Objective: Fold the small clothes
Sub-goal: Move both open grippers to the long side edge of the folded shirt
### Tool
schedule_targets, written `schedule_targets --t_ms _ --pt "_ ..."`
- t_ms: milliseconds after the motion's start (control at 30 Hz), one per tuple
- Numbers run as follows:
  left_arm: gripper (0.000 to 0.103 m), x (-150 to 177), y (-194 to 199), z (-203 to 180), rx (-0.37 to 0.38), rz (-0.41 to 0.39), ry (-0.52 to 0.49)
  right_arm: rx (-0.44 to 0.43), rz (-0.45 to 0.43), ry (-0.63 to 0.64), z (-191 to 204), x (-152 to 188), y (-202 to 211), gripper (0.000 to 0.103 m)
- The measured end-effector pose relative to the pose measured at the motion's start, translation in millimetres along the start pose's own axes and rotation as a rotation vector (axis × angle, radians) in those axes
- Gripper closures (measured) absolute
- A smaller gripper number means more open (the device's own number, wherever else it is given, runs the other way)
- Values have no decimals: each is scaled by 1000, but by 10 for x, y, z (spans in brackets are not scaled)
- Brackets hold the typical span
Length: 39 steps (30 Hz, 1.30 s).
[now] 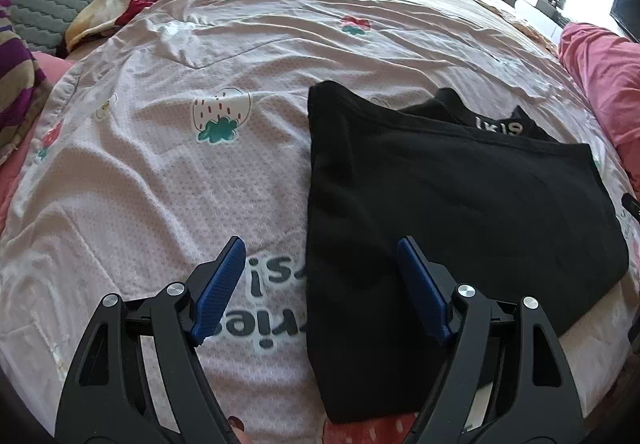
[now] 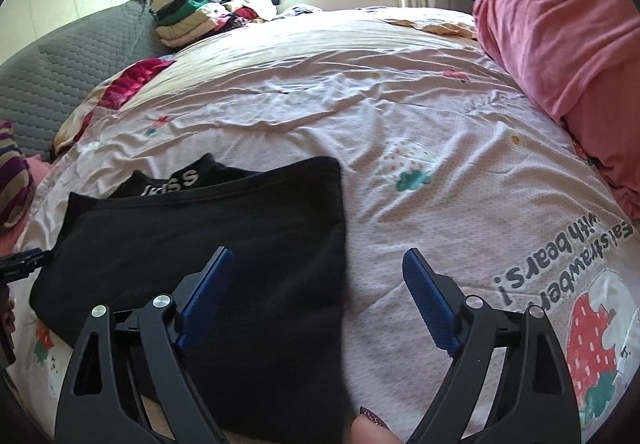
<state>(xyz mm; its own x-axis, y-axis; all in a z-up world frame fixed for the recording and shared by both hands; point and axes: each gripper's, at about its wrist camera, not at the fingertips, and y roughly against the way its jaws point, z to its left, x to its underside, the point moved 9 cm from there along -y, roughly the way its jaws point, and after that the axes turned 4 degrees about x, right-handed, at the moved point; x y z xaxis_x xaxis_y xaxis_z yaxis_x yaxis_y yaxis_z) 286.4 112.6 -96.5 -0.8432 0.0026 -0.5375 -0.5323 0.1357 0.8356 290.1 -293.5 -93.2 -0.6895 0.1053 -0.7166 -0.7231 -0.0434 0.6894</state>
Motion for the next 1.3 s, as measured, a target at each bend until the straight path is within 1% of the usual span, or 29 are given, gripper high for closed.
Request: schedule_targets --t_ms 100,167,267,300,433,500,567,600,667,833,933,1033,1167,1300 --pt "15 12 66 -4 1 -8 1 -34 -28 43 227 -10 111 13" --pt "15 -4 121 -1 8 -16 1 -57 -52 73 392 -4 191 11" --pt "13 -57 182 58 -5 -34 7 -108 -61 145 758 73 299 10" --pt "10 -69 188 80 -11 -33 8 -130 -65 182 940 122 342 10" --pt "10 -117 176 194 -33 -30 28 -188 -68 302 1508 297 444 10" --pt "10 -131 154 267 -45 -24 46 -232 -64 360 1820 404 479 10" --pt "10 -150 133 329 -41 -20 73 -273 -52 419 2110 529 485 10" --pt "10 -159 127 350 -37 -20 84 -278 -50 444 2202 578 483 10" --pt "10 -188 116 394 -37 -20 101 -276 -48 508 2419 690 450 10" --pt "10 -249 65 447 -35 -17 127 -297 -12 577 2738 870 332 10" --pt "10 -288 16 459 -40 -14 138 -283 8 637 2915 995 237 10" --pt "10 -332 -30 444 -33 -12 148 -235 11 697 3034 1076 130 10" --pt "10 -391 -105 411 -2 -3 175 -162 -2 764 3114 1096 -28 10" --pt "10 -432 -191 362 17 9 188 -134 -22 795 3189 1030 -118 10"
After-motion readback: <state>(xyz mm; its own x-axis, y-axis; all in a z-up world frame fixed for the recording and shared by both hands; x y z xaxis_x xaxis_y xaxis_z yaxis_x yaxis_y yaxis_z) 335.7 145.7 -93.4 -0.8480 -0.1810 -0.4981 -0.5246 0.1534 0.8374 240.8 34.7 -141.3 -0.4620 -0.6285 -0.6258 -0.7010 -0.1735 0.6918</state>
